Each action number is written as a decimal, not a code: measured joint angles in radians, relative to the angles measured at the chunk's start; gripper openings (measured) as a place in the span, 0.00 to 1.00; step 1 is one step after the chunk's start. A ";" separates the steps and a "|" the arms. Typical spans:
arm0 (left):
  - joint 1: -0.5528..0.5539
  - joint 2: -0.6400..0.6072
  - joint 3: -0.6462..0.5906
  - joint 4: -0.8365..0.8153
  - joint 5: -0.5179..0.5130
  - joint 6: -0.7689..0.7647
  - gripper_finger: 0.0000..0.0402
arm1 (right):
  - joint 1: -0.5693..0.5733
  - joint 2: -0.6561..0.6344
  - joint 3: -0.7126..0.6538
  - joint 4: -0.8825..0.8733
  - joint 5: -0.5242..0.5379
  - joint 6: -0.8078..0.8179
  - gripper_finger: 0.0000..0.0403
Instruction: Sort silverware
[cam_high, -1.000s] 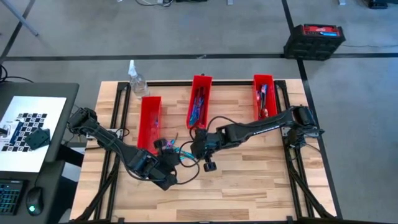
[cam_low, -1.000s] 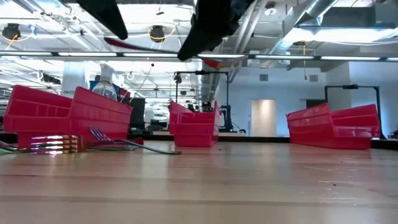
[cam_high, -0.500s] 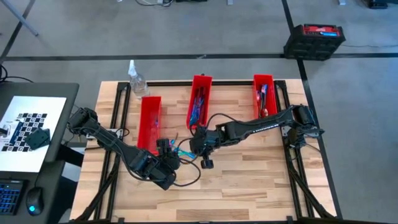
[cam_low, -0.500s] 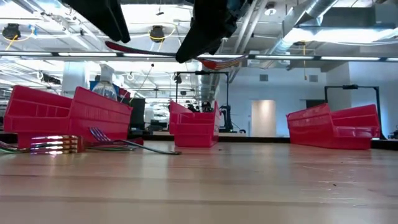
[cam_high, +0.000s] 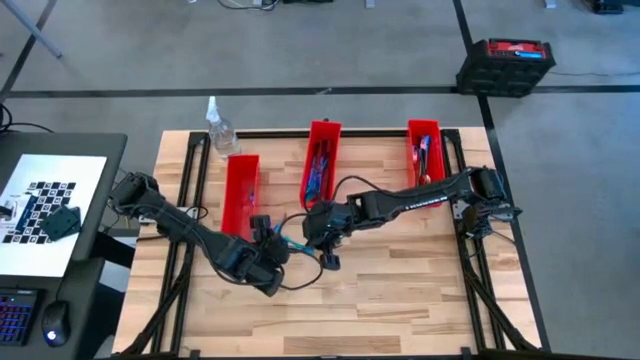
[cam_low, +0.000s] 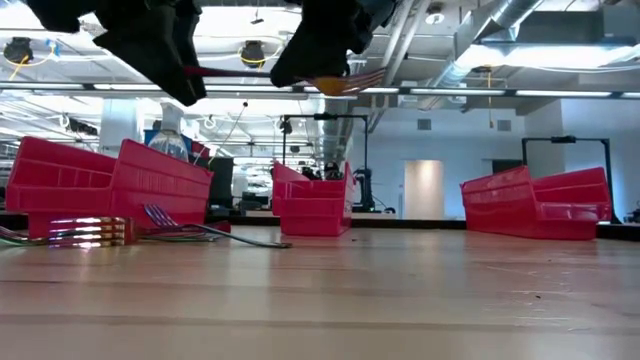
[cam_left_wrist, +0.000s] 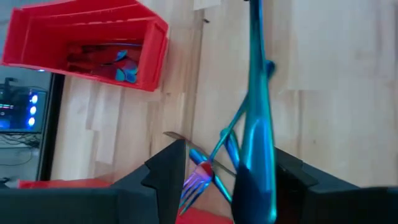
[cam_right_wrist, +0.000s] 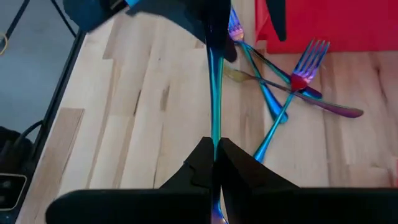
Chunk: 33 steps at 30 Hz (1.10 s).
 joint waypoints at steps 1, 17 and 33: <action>0.007 0.000 0.000 0.000 -0.001 0.003 0.39 | -0.001 0.000 0.000 0.002 0.000 0.001 0.00; 0.017 0.000 0.000 0.040 0.011 0.006 0.06 | -0.011 -0.002 0.001 0.006 -0.001 0.034 0.00; -0.042 0.000 0.004 -0.079 -0.011 -0.320 0.00 | -0.053 -0.040 0.003 -0.123 -0.006 -0.005 0.12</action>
